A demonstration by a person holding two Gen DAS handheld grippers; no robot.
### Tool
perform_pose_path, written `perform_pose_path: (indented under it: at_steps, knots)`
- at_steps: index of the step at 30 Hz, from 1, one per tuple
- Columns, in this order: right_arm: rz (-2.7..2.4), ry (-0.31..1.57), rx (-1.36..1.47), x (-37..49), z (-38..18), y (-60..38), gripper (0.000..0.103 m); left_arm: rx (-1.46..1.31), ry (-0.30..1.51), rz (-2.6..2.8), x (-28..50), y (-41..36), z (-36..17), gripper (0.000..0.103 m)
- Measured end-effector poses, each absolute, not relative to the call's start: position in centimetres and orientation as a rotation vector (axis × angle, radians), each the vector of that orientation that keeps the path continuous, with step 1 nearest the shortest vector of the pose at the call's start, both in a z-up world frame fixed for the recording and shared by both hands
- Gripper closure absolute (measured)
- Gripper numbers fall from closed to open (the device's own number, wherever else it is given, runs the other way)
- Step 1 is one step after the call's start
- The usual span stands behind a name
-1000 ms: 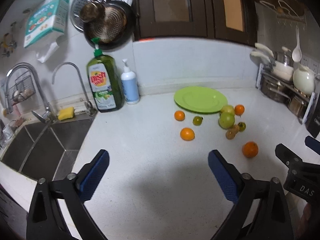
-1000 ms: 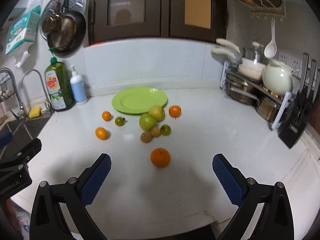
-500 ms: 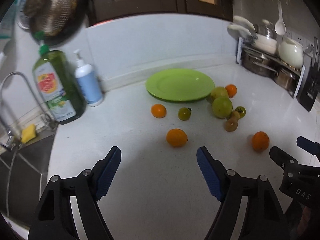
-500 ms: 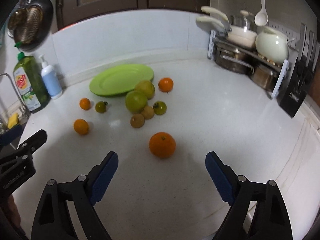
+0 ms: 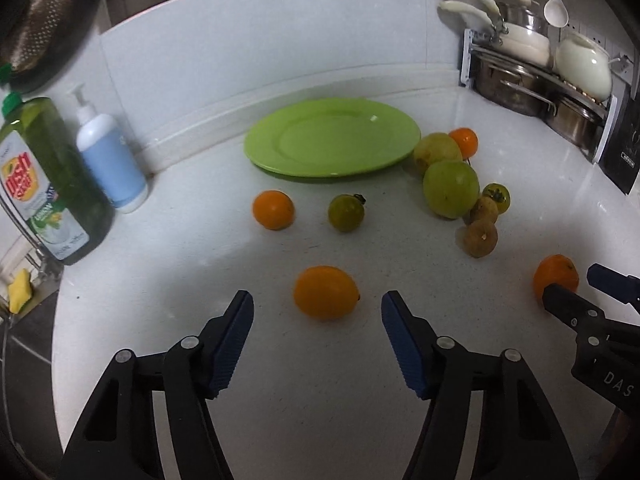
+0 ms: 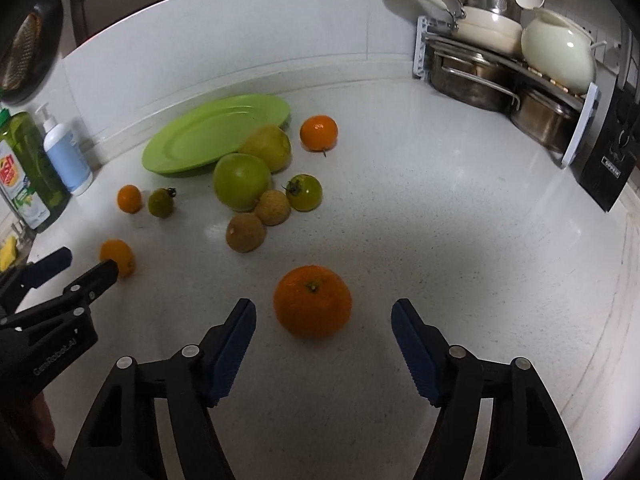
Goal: Organize fruits
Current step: 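Grasp the small orange with the left tool while the right tool grasps the large orange, then lift both held oranges and carry them over the green plate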
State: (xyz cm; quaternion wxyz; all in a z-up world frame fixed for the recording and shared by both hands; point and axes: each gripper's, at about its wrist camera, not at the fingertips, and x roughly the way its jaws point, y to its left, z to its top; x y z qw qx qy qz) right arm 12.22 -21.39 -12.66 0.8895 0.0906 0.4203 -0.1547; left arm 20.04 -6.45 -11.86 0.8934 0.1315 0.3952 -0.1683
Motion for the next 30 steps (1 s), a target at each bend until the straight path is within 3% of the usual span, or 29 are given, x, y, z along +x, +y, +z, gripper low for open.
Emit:
perform_pose_path:
  at_steps: [6, 14, 17, 30]
  knots:
    - [-0.322, 0.895, 0.183, 13.1, -13.4, -21.7, 0.036, 0.284, 0.837, -0.357, 21.1, -7.0, -12.8, 0.042]
    - [-0.288, 0.913, 0.179, 13.8, -14.0, -21.6, 0.053, 0.295, 0.866, -0.357, 22.1, -7.4, -13.7, 0.062]
    - [-0.269, 0.92, 0.182, 14.0, -14.1, -21.4, 0.058, 0.285, 0.87, -0.357, 22.2, -7.3, -13.8, 0.063]
    - [-0.229, 0.894, 0.148, 13.9, -13.5, -21.2, 0.059, 0.268, 0.85, -0.337, 21.2, -7.0, -12.7, 0.063]
